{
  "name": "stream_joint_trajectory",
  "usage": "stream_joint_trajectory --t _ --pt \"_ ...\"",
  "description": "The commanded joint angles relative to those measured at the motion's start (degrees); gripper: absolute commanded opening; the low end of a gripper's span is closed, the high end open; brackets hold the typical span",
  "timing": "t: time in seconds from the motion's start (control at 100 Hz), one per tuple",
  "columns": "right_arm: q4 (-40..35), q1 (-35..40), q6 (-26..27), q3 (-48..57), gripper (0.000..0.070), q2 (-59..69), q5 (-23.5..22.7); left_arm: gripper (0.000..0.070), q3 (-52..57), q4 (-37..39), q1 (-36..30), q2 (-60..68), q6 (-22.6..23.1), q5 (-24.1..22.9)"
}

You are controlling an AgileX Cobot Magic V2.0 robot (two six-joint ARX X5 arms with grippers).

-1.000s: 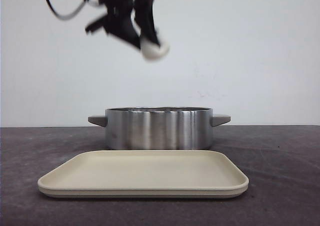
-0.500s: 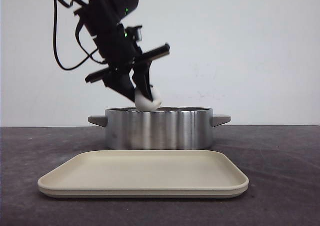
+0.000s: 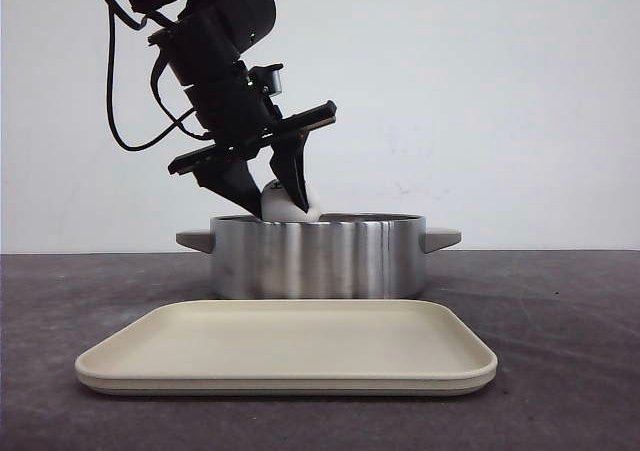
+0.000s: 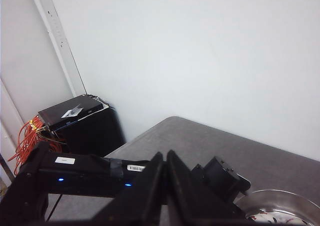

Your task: Steam buns

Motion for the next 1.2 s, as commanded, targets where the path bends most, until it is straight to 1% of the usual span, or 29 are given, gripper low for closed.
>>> stream_joint_trajectory --t 0.0,0.04,0.1,0.22,0.26,0.34,0.36,0.54,0.63,0.65,0.68,0.71,0.73,0.75,0.78,0.84,0.9,1.0,1.11,1.19 --pt "0.8 0.7 0.3 1.2 0.0003 0.5 0.3 0.0409 1.1 0.2 0.0 1.3 0.7 -0.3" --pt "0.9 0.7 0.3 1.2 0.0003 0.5 0.3 0.0448 1.1 0.2 0.0 1.3 0.7 -0.3" --pt "0.9 0.7 0.3 1.2 0.0003 0.5 0.3 0.0483 1.1 0.2 0.1 1.3 0.7 -0.3" --pt "0.9 0.7 0.5 1.2 0.0003 0.5 0.3 0.0484 1.1 0.2 0.1 1.3 0.7 -0.1" --pt "0.9 0.7 0.5 1.2 0.0003 0.5 0.3 0.0494 1.1 0.2 0.1 1.3 0.7 0.1" --pt "0.9 0.7 0.5 1.2 0.0003 0.5 0.3 0.0562 1.1 -0.1 0.1 1.3 0.7 0.8" --pt "0.9 0.7 0.5 1.2 0.0003 0.5 0.3 0.0569 1.1 -0.2 0.1 1.3 0.7 0.8" --pt "0.7 0.7 0.1 1.2 0.0003 0.9 0.4 0.0563 3.6 -4.3 0.2 1.0 0.8 0.7" --pt "-0.2 0.7 -1.4 1.2 0.0003 1.4 2.3 0.0546 5.5 -6.0 0.4 0.2 0.7 0.7" --pt "-0.4 0.7 -1.5 1.2 0.0003 1.6 2.8 0.0534 5.9 -6.1 0.4 -0.1 0.7 0.7" --pt "-0.8 0.7 -1.7 1.2 0.0003 1.7 3.3 0.0487 6.4 -6.4 0.4 -0.7 0.8 0.7" --pt "-1.2 0.7 -2.1 1.1 0.0003 1.9 3.5 0.0421 6.9 -6.6 0.5 -1.4 0.7 0.3" --pt "-1.3 0.7 -2.4 1.1 0.0003 2.2 3.8 0.0359 7.1 -6.6 0.6 -2.3 0.7 -0.1" --pt "-1.6 0.7 -2.6 1.1 0.0003 2.4 4.1 0.0325 7.2 -6.6 0.6 -2.8 0.7 -0.3" --pt "-2.0 0.7 -3.0 1.1 0.0003 2.7 4.9 0.0251 7.2 -6.4 0.8 -4.2 0.7 -0.9" --pt "-2.9 0.7 -4.0 1.0 0.0003 3.4 7.1 0.0170 7.2 -6.1 0.9 -6.9 0.7 -2.2" --pt "-3.8 0.7 -4.4 1.0 0.0003 4.3 9.3 0.0135 7.2 -6.2 1.2 -9.3 0.8 -3.0" --pt "-4.0 0.7 -5.0 0.2 0.0003 5.5 12.2 0.0126 7.2 -6.8 1.7 -14.1 0.8 -3.0" --pt "-2.6 0.6 -5.5 -2.4 0.0003 6.3 15.2 0.0006 7.2 -8.2 1.9 -19.5 1.4 -3.0" --pt "-0.3 0.6 -5.5 -5.8 0.0003 6.4 16.9 0.0000 7.2 -9.4 1.9 -23.4 2.5 -2.8"
